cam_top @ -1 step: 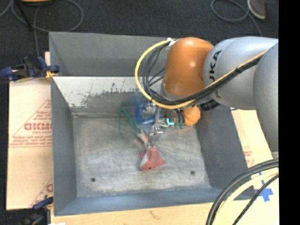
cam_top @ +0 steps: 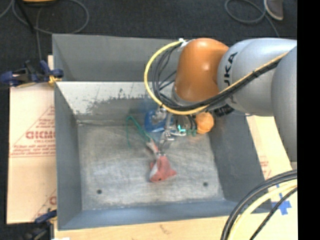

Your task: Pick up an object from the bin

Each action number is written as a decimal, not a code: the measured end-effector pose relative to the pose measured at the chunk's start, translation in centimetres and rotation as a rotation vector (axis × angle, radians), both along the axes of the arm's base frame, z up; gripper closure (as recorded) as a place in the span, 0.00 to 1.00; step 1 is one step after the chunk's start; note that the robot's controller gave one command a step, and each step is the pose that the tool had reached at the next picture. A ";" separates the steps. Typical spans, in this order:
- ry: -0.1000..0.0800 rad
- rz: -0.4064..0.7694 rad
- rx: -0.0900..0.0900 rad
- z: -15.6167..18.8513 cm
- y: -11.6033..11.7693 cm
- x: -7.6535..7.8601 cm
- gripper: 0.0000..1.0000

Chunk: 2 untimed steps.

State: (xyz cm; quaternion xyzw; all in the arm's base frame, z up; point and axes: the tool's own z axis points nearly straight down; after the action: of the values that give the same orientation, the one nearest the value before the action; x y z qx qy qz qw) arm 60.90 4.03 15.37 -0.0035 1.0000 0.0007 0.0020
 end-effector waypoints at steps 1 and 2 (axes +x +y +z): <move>-0.004 0.129 0.000 -7.6 -3.7 -4.4 1.00; -0.004 0.128 0.000 -7.6 -3.7 -4.4 1.00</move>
Offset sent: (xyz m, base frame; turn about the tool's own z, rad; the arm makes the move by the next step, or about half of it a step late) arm 0.0000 0.0000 0.0000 0.0000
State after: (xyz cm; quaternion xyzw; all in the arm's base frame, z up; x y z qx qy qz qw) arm 56.51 0.32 7.75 -0.0674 0.9977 0.0011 0.0039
